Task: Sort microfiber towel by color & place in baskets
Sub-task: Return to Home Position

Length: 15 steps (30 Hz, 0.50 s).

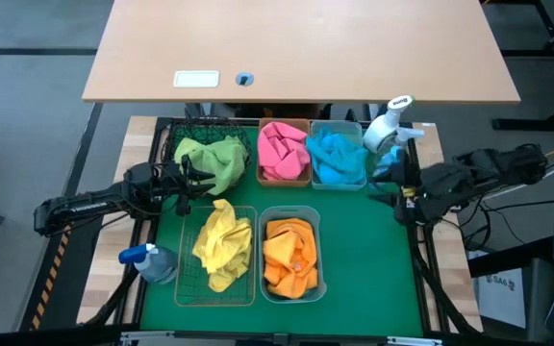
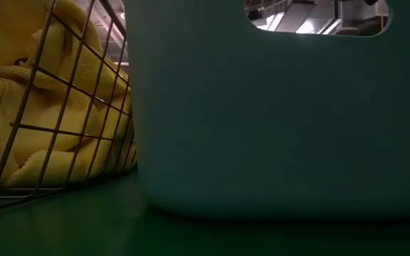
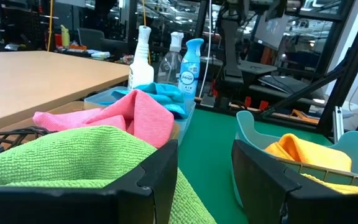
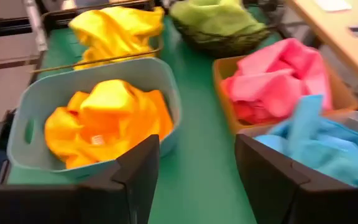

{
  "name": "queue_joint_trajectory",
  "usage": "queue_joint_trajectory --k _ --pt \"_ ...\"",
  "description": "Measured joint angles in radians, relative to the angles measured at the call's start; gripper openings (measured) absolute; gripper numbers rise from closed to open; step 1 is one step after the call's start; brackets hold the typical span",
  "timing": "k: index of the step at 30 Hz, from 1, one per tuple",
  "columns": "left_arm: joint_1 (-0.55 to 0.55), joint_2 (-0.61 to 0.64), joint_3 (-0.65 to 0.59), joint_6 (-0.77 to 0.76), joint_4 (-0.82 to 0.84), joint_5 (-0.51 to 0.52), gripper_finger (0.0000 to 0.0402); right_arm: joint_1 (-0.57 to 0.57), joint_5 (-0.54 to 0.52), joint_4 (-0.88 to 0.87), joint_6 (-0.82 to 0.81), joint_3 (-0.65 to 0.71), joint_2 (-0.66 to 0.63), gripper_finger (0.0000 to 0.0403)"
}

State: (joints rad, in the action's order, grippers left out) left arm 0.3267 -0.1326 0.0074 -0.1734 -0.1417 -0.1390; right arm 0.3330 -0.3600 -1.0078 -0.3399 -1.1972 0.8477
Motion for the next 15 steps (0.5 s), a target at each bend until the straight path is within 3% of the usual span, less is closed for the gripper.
queue_joint_trajectory --k 15 --pt "0.0 0.0 0.0 0.0 -0.001 0.0 0.0146 0.196 0.001 0.574 0.039 0.574 -0.103 0.0209"
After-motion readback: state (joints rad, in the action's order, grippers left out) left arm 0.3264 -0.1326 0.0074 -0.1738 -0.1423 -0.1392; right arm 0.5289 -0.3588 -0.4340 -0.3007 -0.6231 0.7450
